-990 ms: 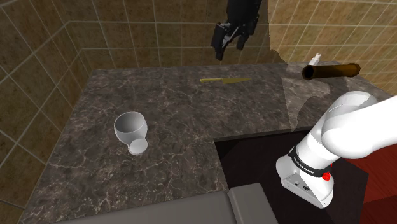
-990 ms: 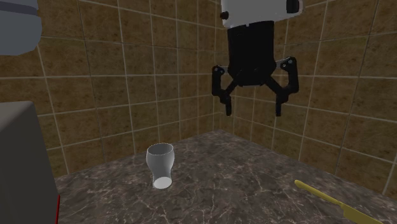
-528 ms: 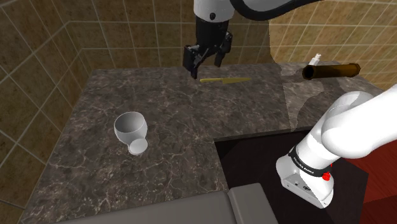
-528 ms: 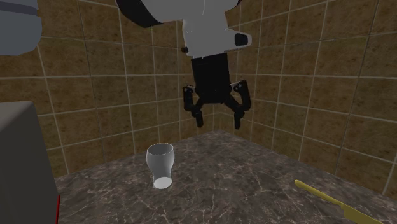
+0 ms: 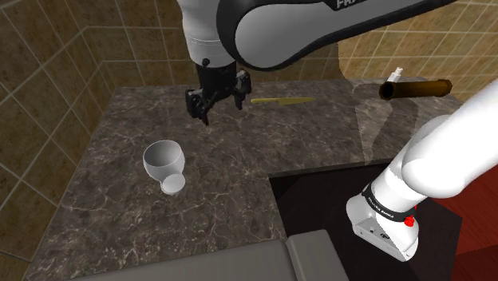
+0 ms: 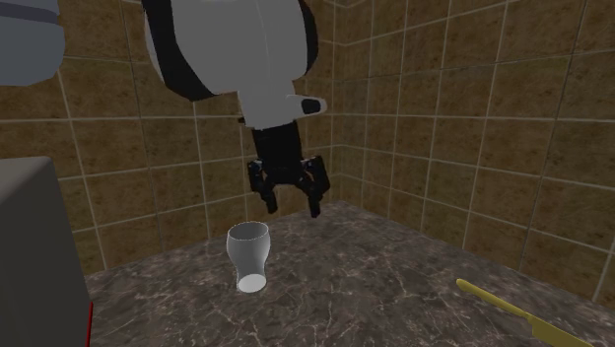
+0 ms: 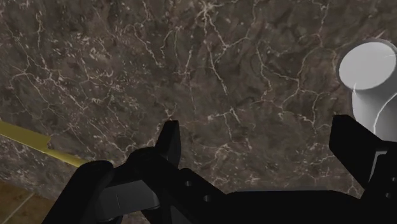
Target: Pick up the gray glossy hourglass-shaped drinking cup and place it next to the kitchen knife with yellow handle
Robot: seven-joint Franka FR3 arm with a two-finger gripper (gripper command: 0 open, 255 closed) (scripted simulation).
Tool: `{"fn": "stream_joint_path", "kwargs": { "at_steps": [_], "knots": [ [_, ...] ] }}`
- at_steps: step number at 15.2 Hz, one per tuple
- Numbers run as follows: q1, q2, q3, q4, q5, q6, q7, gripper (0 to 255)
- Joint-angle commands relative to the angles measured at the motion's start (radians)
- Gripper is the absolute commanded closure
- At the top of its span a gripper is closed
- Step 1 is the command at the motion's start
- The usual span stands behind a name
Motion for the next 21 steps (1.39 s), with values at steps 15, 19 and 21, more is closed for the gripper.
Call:
{"fn": "stream_joint_path", "kwargs": {
  "at_steps": [15, 19, 21],
  "knots": [
    [0.158, 0.553, 0.05, 0.336, -0.366, -0.024, 0.422, 0],
    [0.156, 0.563, 0.044, 0.315, -0.377, 0.005, 0.429, 0],
    [0.156, 0.563, 0.044, 0.315, -0.377, 0.005, 0.429, 0]
  ]
}}
